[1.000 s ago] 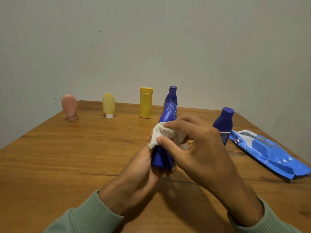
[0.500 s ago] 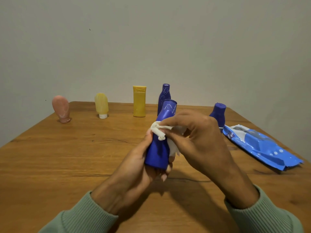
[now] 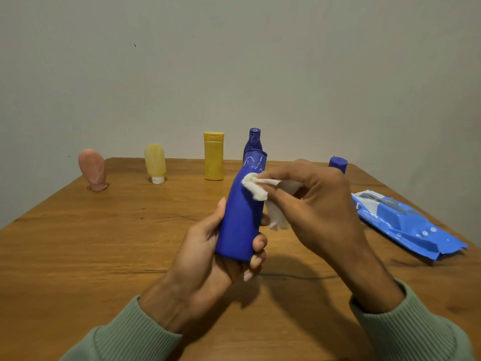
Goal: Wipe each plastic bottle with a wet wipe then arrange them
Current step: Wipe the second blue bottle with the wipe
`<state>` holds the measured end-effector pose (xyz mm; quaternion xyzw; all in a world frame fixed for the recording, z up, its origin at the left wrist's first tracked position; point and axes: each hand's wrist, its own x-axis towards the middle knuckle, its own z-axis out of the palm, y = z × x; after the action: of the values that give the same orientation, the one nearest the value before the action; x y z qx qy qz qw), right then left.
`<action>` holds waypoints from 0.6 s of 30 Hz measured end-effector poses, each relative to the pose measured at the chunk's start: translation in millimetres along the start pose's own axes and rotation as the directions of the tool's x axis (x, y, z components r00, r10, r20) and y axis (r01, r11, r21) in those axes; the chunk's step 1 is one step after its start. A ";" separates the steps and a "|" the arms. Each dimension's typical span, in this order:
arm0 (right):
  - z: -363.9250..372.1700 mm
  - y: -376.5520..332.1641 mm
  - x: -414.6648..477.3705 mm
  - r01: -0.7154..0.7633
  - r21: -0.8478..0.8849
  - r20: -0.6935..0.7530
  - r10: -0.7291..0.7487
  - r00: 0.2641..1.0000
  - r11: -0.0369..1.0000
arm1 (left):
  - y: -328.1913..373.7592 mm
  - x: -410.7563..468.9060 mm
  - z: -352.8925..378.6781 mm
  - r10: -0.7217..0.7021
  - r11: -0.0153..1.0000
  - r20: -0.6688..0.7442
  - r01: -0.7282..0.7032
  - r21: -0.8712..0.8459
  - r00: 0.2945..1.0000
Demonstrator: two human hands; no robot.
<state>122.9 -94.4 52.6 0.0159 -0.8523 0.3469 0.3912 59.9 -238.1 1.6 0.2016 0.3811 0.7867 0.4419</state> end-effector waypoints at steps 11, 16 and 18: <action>-8.8 0.9 5.9 -0.060 0.206 0.087 0.043 0.995 0.977 | 3.4 -3.1 -2.5 -0.047 0.996 0.088 0.053 -0.078 0.995; -6.1 -0.6 4.6 -0.079 0.238 0.100 0.056 0.993 0.968 | 3.5 -2.4 -5.9 -0.057 0.988 0.139 0.076 -0.135 0.989; -8.1 -2.7 3.2 -0.037 0.157 0.234 0.000 0.972 0.987 | 4.3 -3.5 -1.2 -0.027 0.990 0.074 0.037 -0.138 0.997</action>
<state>126.9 -90.8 60.0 0.0799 -0.8618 0.4136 0.2825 58.7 -242.9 4.3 0.1924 0.3123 0.7964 0.4809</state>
